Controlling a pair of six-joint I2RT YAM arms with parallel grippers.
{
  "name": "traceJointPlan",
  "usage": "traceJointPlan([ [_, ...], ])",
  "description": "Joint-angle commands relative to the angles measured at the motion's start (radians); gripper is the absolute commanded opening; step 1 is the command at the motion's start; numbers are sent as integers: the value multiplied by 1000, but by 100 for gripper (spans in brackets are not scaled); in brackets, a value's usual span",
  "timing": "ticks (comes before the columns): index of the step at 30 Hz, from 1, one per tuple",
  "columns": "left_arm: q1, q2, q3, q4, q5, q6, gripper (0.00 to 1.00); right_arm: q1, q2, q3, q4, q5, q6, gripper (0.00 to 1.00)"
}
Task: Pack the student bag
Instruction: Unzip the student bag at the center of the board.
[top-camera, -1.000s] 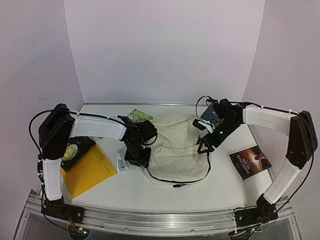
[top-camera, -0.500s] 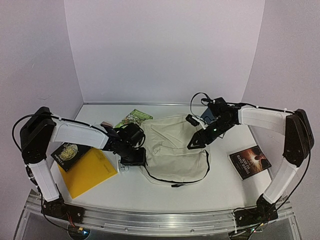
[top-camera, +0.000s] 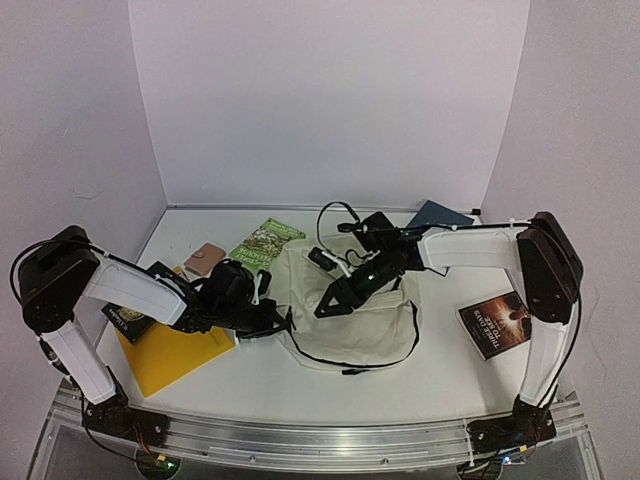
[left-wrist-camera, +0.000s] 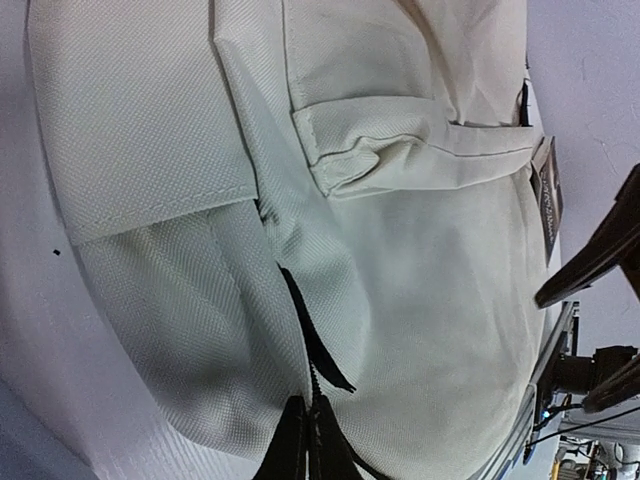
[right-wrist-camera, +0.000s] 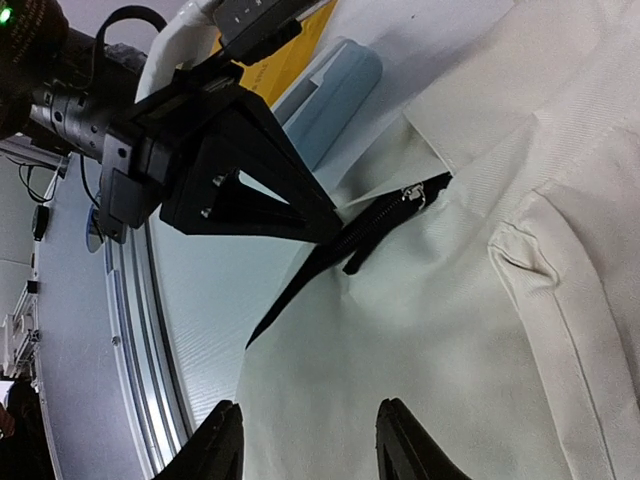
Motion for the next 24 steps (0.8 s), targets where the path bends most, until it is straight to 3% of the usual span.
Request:
traceJointPlan([
  [1,14,-26,-28,238,78,-15,0,44,68,54,95,-1,33,44],
  [24,23,-16,-36,286,144,-20,0,83,206,153,146,178,0,27],
])
